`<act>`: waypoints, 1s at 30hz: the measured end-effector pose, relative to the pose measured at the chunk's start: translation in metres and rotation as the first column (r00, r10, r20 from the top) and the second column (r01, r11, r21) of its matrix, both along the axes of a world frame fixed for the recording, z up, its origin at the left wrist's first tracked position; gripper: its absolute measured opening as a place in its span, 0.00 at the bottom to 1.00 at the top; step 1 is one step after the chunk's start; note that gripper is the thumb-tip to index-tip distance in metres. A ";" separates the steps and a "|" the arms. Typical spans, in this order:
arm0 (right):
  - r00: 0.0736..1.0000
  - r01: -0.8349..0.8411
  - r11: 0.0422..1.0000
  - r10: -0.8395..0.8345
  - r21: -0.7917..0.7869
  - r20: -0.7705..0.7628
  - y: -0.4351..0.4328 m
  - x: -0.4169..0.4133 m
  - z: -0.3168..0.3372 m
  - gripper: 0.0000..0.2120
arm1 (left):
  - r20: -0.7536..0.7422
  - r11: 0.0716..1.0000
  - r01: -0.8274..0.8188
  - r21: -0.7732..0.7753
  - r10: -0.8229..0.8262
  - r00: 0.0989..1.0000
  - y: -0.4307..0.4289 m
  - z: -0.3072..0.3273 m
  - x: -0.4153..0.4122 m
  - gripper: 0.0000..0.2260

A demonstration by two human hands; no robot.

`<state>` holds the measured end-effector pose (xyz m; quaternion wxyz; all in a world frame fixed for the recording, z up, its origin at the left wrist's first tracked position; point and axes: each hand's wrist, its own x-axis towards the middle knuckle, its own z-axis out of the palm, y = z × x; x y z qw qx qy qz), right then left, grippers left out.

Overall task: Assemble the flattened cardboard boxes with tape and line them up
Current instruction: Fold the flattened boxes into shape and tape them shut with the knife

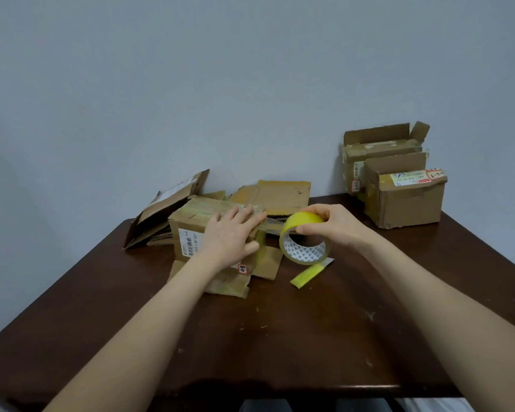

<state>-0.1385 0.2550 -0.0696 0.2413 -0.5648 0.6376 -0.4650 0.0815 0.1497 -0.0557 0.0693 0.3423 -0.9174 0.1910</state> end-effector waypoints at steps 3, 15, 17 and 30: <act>0.999 0.002 1.000 -0.003 -0.002 -0.045 -0.001 -0.002 0.001 0.24 | 0.009 1.000 -0.007 0.016 0.007 1.000 -0.003 -0.003 -0.002 0.29; 0.996 -0.006 1.000 0.005 0.010 0.085 -0.009 0.004 -0.002 0.25 | -0.025 0.997 -0.012 0.081 0.015 1.000 -0.009 0.005 0.005 0.29; 0.991 -0.014 1.000 0.013 0.003 0.135 -0.009 0.005 0.003 0.20 | -0.080 0.999 0.009 0.046 -0.005 0.997 -0.006 0.008 0.009 0.29; 0.999 -0.026 1.000 0.025 0.010 0.032 -0.006 0.018 0.004 0.19 | -0.027 0.997 -0.042 0.070 0.044 0.999 -0.001 0.005 0.013 0.26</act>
